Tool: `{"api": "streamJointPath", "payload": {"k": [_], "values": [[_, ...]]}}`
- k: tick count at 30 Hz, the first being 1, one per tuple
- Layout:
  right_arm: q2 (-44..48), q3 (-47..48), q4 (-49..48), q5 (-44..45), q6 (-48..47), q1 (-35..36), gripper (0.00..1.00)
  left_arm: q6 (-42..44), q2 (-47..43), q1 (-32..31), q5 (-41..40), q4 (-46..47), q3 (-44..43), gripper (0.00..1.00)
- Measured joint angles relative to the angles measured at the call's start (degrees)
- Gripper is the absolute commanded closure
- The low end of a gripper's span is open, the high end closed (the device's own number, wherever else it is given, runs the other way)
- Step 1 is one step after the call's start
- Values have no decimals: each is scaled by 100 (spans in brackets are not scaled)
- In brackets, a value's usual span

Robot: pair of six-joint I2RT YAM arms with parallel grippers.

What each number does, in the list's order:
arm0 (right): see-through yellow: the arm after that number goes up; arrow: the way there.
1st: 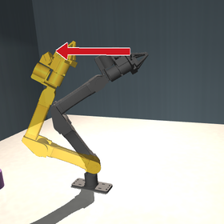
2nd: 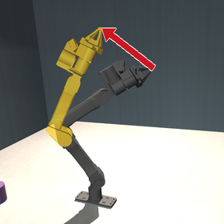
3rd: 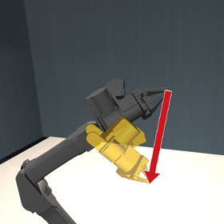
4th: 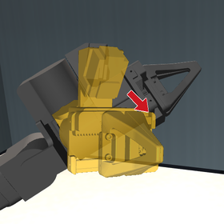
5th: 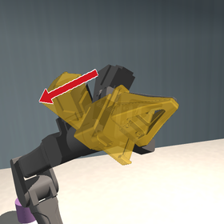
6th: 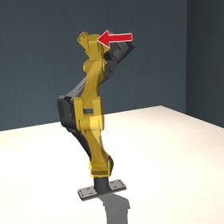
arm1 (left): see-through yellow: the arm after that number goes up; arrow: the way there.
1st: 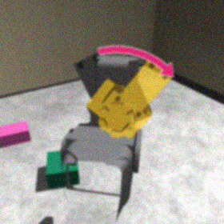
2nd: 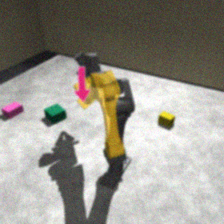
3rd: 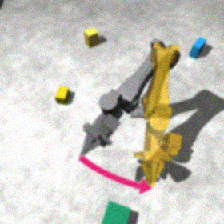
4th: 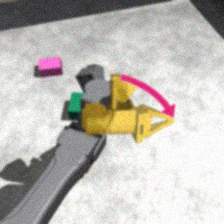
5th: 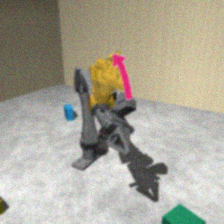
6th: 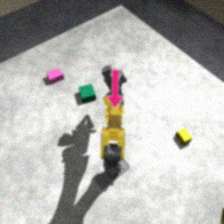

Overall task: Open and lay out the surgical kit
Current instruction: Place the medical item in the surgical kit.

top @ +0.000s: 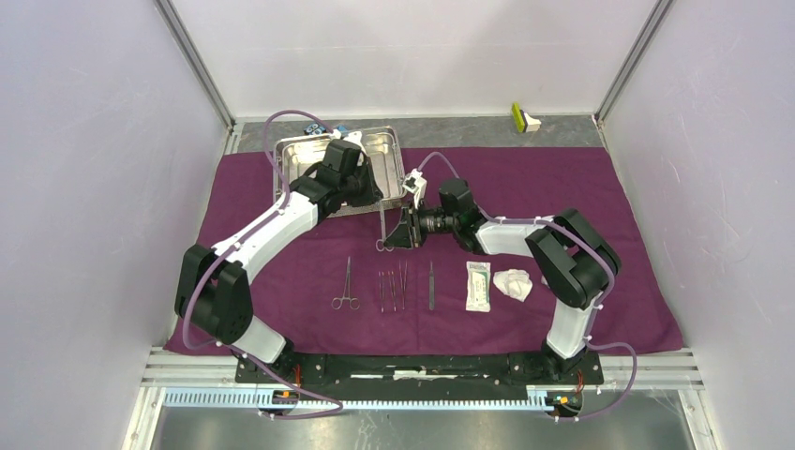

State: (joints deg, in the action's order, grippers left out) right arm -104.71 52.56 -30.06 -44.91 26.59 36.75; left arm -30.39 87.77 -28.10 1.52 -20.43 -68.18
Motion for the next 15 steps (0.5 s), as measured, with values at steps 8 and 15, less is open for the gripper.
{"api": "streamJointPath", "payload": {"k": [8,15], "values": [[-37,0,190,57,-37,-13,99,0,-4,28,35,-44,0,98],[-37,24,358,208,-13,-61,100,96,-76,94,221,-48,-2,74]]}}
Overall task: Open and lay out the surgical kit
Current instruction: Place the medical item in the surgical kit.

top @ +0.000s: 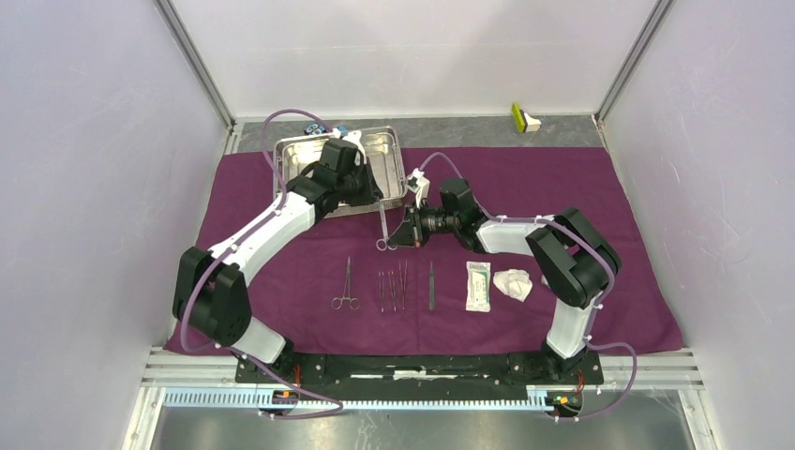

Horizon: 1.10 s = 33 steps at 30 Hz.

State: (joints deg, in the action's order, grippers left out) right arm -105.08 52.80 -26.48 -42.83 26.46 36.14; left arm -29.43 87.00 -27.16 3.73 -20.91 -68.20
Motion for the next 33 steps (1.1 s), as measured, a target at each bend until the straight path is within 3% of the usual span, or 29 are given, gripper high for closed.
{"api": "streamJointPath", "payload": {"k": [5,8,14,29,33], "values": [[15,13,111,2,-105,7,100,284,-61,48,68,4,-103,23],[20,59,251,37,-164,7,100,402,-149,72,83,9,-140,10],[90,153,404,98,-229,-31,100,428,-232,70,238,50,-111,11],[229,153,474,192,-208,-208,100,341,-208,-195,636,275,452,45],[229,153,468,190,-168,-214,100,332,-90,-262,549,365,452,45]]}}
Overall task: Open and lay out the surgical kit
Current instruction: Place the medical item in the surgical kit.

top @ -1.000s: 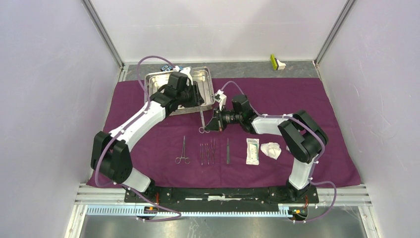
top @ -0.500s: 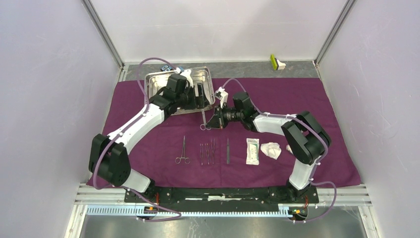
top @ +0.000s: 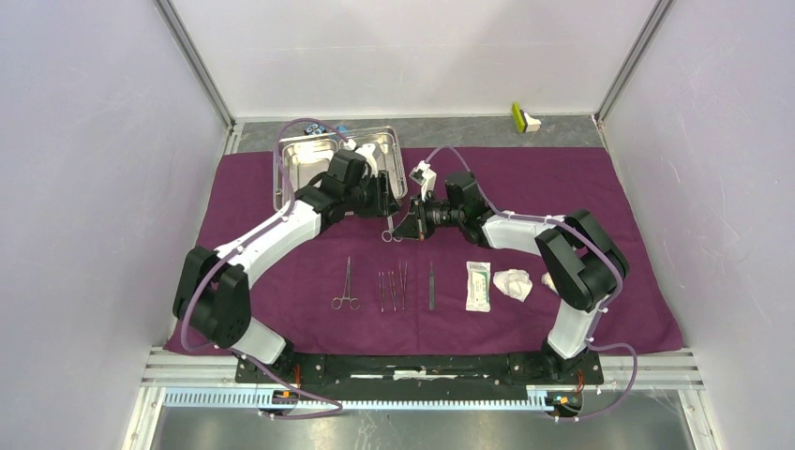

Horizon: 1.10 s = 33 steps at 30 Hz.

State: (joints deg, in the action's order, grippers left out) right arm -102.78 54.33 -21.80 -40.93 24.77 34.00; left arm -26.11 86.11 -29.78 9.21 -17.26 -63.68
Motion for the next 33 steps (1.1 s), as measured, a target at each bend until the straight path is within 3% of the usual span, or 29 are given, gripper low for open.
{"api": "streamJointPath", "payload": {"k": [6,14,23,33], "values": [[0,0,-63,-28,94,-11,100,0,173,-22,-181,4,0,46],[0,0,-129,-59,153,-33,100,-35,332,-26,-164,24,0,61],[0,0,-149,-59,179,-37,100,-116,337,-57,-168,28,-11,63],[-2,0,-170,-68,240,-37,100,-114,337,-101,-186,31,-50,73]]}}
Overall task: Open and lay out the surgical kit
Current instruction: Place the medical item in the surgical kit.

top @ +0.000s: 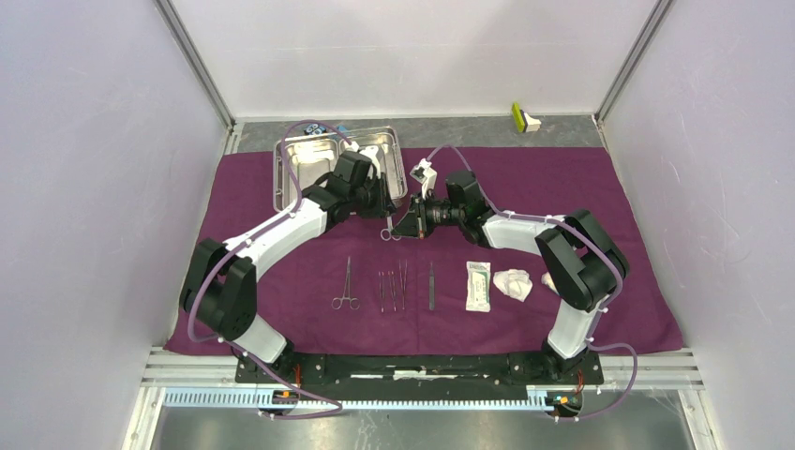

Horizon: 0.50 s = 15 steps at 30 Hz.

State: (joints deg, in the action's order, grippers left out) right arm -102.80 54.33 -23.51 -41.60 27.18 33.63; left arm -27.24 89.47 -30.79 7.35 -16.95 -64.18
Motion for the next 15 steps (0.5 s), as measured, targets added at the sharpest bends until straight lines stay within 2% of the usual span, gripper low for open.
{"api": "streamJointPath", "payload": {"k": [7,15], "values": [[-2,0,-13,-20,9,-4,100,4,0,-11,-85,0,-15,77],[-20,-2,-61,-44,72,-4,99,13,0,-37,-149,2,-26,88]]}}
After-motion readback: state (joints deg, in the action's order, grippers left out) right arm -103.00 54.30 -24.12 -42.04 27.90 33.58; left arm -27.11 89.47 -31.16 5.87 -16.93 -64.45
